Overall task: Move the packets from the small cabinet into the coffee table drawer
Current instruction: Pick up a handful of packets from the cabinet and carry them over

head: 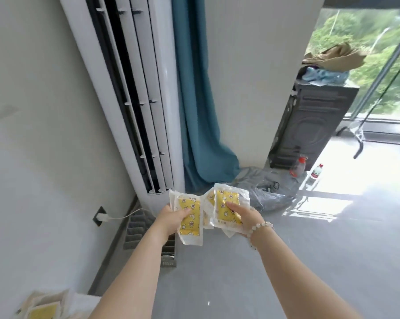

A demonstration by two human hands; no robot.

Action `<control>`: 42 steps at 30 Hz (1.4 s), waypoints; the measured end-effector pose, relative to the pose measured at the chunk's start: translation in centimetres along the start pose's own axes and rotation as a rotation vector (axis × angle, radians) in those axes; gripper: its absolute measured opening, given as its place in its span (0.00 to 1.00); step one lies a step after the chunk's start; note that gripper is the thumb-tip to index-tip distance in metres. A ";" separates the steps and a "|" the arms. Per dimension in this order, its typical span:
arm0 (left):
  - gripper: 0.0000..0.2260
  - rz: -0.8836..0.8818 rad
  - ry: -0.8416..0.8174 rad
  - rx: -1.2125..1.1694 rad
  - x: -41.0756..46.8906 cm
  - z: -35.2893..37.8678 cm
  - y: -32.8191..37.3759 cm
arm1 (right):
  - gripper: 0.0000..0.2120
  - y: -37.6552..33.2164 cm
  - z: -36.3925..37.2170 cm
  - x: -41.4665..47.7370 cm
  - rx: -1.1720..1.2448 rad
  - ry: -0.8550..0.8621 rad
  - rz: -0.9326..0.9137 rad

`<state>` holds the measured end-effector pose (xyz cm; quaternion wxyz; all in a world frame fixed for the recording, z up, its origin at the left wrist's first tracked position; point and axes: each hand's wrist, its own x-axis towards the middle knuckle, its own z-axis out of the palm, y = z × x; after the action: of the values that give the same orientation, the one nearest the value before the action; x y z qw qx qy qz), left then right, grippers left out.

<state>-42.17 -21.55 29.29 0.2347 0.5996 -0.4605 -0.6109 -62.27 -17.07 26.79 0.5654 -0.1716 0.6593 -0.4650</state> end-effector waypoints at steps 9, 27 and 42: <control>0.07 0.073 -0.288 0.098 -0.7 20.4 4.1 | 0.18 -0.9 -19.9 -2.9 0.290 0.188 -0.053; 0.06 0.077 -0.757 0.424 -6.8 45.2 3.5 | 0.22 6.7 -38.8 -11.8 0.786 0.695 -0.089; 0.04 0.029 -1.275 0.689 -15.4 63.9 -0.1 | 0.71 15.7 -50.8 -19.7 1.012 1.253 -0.097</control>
<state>-100.17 9.38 27.99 -0.2739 0.1606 -0.6820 -0.6588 -97.62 27.06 22.03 0.0789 0.3696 0.5552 -0.7409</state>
